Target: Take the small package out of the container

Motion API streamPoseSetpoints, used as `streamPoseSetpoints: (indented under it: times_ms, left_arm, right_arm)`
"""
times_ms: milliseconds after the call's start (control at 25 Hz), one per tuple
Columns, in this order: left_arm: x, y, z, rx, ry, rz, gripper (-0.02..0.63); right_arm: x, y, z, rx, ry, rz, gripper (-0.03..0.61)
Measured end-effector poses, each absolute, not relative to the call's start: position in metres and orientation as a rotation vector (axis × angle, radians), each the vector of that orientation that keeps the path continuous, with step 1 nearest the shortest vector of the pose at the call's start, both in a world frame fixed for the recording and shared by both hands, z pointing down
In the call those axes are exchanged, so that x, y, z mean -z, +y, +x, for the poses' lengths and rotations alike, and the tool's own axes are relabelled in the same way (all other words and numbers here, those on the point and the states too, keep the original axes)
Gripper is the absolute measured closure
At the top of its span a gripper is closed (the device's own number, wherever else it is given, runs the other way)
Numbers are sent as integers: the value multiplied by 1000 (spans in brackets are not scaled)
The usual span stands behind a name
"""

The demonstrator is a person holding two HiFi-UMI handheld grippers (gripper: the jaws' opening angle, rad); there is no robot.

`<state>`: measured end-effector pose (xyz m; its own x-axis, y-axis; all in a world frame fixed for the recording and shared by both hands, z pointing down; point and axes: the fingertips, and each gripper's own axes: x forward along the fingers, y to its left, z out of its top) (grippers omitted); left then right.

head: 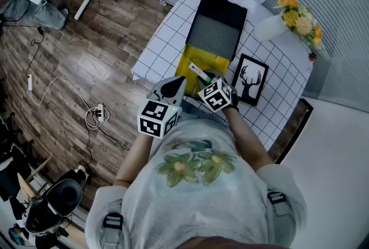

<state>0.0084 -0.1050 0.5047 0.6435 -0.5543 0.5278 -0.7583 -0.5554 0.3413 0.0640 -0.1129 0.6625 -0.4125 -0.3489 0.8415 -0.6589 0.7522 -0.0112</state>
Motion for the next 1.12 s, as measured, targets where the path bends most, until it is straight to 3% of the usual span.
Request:
streamPoseSetpoints:
  times_ms: [1120]
  left_arm:
    - [-494,-91,-27,-496,-1015,2313,606]
  right_arm:
    - [-650,-116,70,-412,-1996,868,492]
